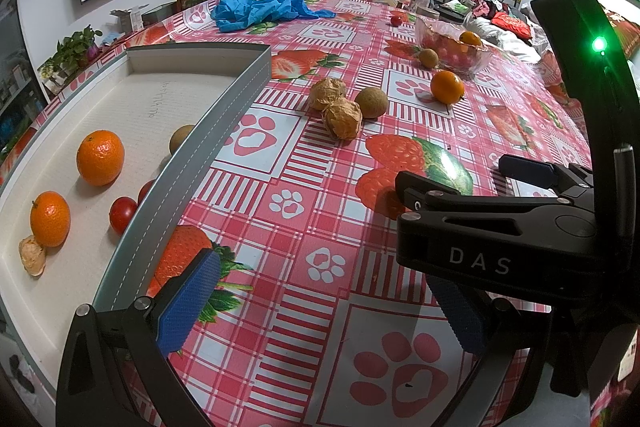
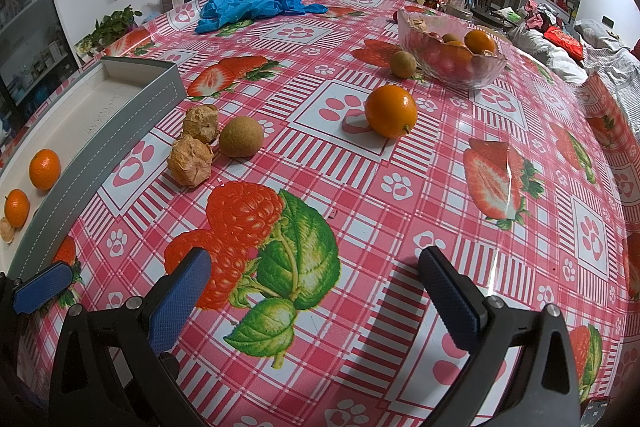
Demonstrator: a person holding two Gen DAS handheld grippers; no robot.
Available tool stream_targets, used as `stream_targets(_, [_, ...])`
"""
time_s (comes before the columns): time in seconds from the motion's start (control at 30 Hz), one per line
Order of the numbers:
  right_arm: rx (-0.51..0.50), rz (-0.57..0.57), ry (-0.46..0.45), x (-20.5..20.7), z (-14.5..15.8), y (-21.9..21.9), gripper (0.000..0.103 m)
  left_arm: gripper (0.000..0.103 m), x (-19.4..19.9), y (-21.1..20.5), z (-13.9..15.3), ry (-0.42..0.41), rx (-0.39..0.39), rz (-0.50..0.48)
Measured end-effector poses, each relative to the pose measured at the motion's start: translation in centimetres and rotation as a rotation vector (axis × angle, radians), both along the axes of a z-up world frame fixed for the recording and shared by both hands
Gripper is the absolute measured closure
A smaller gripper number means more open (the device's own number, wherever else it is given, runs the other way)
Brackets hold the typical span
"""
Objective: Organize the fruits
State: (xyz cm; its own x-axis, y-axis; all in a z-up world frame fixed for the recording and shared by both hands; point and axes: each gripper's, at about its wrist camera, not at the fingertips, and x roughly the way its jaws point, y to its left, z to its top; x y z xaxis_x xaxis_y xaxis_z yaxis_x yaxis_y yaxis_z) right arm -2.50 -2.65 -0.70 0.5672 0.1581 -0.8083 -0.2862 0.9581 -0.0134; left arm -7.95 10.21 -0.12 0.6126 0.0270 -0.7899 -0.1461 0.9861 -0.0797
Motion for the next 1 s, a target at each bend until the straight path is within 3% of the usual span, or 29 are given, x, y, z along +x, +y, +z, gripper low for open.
stream_targets(0.57, [0.000,0.000,0.000,0.0,0.0,0.0,0.000,0.001,0.1,0.0,0.1,0.021,-0.008,-0.018])
stream_targets(0.7, [-0.001,0.000,0.000,0.0,0.0,0.0,0.000,0.001,-0.4,0.4,1.1,0.029,-0.043,-0.039])
stream_targets(0.8, [0.001,-0.002,0.000,-0.1,0.0,0.0,0.000,0.001,-0.5,0.7,1.8,0.026,-0.018,-0.045])
stream_targets(0.9, [-0.005,0.028,0.063,0.4,0.1,-0.3,0.000,0.001,-0.2,1.2,1.9,0.059,-0.026,-0.053])
stream_targets(0.93, [0.011,0.037,0.094,0.6,0.4,-0.7,0.000,0.001,-0.3,1.3,2.0,0.062,-0.033,-0.058])
stream_targets(1.0, [0.138,0.031,0.134,0.8,1.1,-2.3,0.000,0.001,-0.2,1.4,2.6,0.055,-0.025,-0.067])
